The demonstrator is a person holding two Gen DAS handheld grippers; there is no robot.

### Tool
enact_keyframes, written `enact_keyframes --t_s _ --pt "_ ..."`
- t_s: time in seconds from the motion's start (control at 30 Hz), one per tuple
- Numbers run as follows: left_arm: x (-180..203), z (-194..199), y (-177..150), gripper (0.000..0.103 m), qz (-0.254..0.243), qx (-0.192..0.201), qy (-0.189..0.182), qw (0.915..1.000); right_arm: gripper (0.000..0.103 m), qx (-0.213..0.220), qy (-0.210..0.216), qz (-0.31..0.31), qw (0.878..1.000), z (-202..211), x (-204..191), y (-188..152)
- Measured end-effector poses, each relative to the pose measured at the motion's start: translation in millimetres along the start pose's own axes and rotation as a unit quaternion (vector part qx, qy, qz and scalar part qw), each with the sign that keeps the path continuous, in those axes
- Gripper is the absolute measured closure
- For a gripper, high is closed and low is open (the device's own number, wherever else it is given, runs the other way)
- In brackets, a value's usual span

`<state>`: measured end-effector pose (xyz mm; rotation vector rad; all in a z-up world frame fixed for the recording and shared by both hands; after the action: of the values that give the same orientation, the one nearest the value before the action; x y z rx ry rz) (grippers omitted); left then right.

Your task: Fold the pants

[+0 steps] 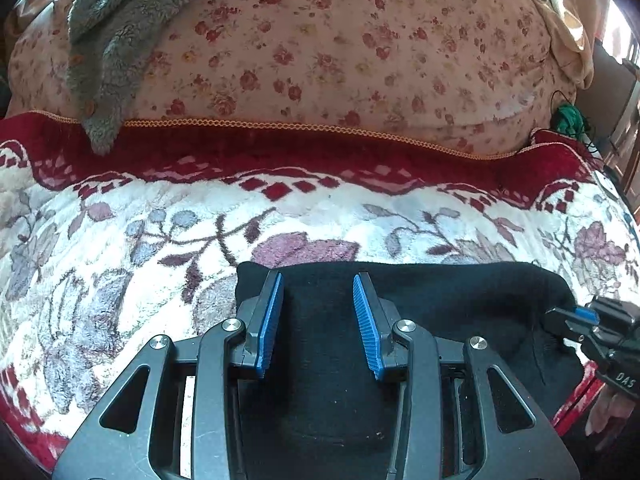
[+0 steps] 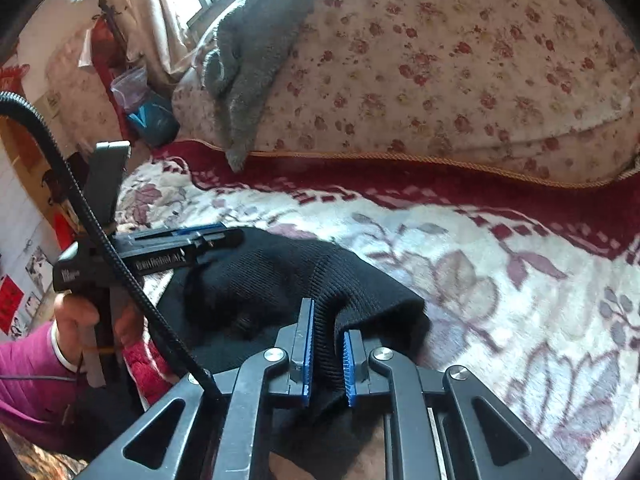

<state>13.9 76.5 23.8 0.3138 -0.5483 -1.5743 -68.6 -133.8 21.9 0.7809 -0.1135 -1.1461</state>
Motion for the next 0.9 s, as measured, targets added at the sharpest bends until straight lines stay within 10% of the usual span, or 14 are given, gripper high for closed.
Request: enact_keyframes --t_s 0.9 --pt "-10.5 48.1 -30.1 0.067 0.033 0.028 0.030 0.9986 0.057 0.041 -0.005 -0.069 0.997 23.0 -26.5 7.3"
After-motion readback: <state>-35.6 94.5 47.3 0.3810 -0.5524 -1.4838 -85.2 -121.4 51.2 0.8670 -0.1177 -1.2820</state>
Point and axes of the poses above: each gripper's, at about its wrist camera, not at the fingertips, and z roughly against the way its jaws point, x to its right, y to its top, the point moved 5 cm from there along -z, roughly the way its jaws point, and after that the axes turned 5 degrees about -x, right-handed, at the moved point
